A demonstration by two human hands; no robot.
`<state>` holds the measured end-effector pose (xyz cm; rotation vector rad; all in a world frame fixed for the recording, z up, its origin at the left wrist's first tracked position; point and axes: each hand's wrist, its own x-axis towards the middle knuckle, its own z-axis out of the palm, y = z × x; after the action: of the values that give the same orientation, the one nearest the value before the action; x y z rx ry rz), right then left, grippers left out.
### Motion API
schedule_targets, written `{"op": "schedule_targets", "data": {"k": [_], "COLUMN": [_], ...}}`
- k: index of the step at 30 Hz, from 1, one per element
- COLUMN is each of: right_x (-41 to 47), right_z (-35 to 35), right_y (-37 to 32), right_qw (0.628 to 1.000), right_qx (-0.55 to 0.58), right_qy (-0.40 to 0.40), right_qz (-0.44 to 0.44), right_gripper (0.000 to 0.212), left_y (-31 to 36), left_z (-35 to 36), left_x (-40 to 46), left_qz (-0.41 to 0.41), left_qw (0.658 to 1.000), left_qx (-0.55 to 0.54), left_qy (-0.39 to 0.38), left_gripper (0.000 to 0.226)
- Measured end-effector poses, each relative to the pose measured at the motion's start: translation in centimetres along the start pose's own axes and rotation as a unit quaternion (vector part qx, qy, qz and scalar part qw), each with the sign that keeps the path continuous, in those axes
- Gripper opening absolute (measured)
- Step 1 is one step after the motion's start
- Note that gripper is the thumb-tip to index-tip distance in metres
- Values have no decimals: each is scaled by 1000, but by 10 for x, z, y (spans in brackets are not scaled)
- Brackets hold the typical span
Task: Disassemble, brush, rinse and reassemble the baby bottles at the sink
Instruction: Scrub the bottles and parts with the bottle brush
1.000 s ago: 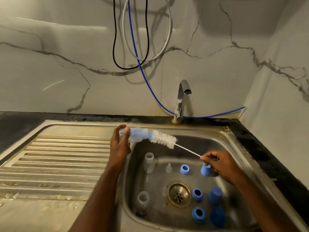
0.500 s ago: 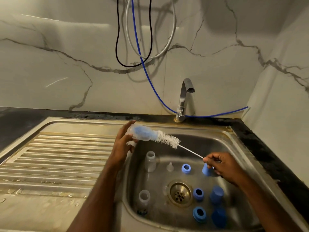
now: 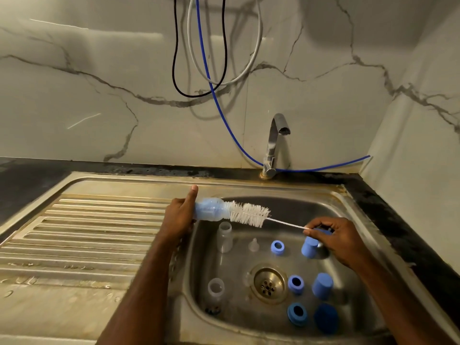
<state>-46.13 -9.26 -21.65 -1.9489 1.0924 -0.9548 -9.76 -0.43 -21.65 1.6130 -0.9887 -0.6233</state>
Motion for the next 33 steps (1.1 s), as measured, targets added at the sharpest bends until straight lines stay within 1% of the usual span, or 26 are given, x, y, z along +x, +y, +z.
{"op": "schedule_targets", "data": {"k": [3,5,7,8,9,11,12,13,14,16,18,20,22,24,25,27,28,30,31,32,33], "right_x": [0,0,-1,-2,-2,-2,-1,0,1,1,0,0,0,-1,-2,-2,0,1,1,0,-2], "right_z": [3,5,3,4,4,8,9,8,7,3,4,7,13,19,22,27,28,30,30,30,29], "right_y": [2,5,5,4,2,-2,-2,-4,-5,-7,-6,-6,-8,-11,-11,-5,-1,6,7,8,8], "right_qw": [997,988,960,942,933,933,932,932,932,942,958,974,986,992,992,994,995,998,997,994,989], "right_qx": [-66,-118,-208,-254,-289,-315,-324,-329,-329,-307,-256,-186,-106,-36,-16,-1,-4,-36,-66,-105,-144], "right_qy": [-17,27,94,106,98,55,34,11,-9,-49,-86,-101,-108,-116,-121,-112,-95,-53,-38,-27,-15], "right_qz": [-43,-92,-165,-190,-190,-163,-160,-154,-150,-129,-100,-80,-63,-35,-16,8,13,15,11,1,-18], "right_gripper": [12,14,13,19,31,51,55,54,48,27,15,14,21,24,24,27,30,31,29,27,24], "left_y": [2,4,5,6,8,13,14,15,15,13,13,16,15,14,12,8,7,7,8,9,11], "left_z": [5,5,4,4,3,0,-4,-8,-13,-22,-32,-40,-48,-43,-36,-18,-9,7,12,15,16], "left_x": [0,2,3,2,1,-1,-1,-1,-1,1,3,3,2,0,-1,-4,-5,-8,-9,-10,-11], "left_qz": [43,65,72,78,86,109,126,139,148,147,113,53,4,-20,-24,-20,-15,16,50,90,135], "left_qw": [999,998,996,995,992,985,982,981,981,984,991,997,996,992,991,991,990,988,990,991,989], "left_qx": [-27,-14,14,32,54,91,102,107,105,91,67,29,-44,-103,-120,-134,-142,-146,-123,-84,-36], "left_qy": [6,20,45,61,77,96,95,87,75,44,5,-42,-78,-73,-53,0,20,38,41,46,51], "left_gripper": [45,37,33,32,32,34,35,35,35,34,36,43,50,57,59,59,54,36,27,24,26]}}
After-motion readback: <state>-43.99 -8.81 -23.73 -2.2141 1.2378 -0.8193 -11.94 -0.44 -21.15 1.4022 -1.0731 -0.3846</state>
